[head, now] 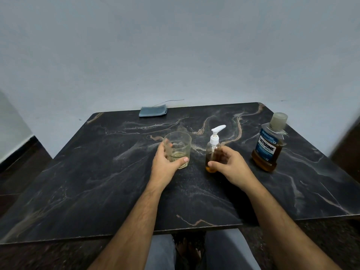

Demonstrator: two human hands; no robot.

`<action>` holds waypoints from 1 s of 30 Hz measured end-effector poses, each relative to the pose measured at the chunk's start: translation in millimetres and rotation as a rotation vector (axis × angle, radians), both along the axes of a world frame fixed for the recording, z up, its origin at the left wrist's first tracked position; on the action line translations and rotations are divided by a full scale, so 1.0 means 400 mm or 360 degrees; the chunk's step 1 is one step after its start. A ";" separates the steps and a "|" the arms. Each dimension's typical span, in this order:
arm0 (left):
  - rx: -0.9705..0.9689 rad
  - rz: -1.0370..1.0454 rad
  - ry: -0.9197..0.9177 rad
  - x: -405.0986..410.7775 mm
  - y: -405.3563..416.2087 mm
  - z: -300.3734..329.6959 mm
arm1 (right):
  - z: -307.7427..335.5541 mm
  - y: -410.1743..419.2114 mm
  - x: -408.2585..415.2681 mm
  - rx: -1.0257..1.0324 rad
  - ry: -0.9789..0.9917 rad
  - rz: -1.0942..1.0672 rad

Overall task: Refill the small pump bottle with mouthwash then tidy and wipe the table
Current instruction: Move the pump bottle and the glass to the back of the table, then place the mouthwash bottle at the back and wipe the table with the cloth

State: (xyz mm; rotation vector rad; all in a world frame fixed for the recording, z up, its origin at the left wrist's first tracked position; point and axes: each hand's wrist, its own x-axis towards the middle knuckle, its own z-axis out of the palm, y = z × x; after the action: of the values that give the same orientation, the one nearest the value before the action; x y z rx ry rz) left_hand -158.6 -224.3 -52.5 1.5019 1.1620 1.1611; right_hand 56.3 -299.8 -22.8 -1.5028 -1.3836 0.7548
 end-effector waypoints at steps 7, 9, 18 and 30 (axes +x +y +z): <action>-0.0003 -0.0012 -0.0072 0.001 0.051 0.017 | 0.013 0.047 -0.003 0.0058 -0.0031 -0.0208; 0.0005 -0.0008 -0.0085 0.006 0.086 0.043 | 0.021 0.081 -0.001 0.0104 -0.0034 -0.0267; 0.0053 0.0130 -0.0049 0.050 0.361 0.115 | 0.060 0.327 0.026 0.0147 -0.0130 -0.0469; 0.0031 0.0156 0.0035 0.185 0.747 0.105 | 0.046 0.748 0.086 0.0122 -0.0197 -0.0580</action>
State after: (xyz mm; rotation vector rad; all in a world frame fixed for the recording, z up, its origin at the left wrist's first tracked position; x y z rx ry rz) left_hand -84.8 74.4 -10.3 1.4899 1.2541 1.2275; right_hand 90.8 -0.8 -4.5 -1.7007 -1.1654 0.3827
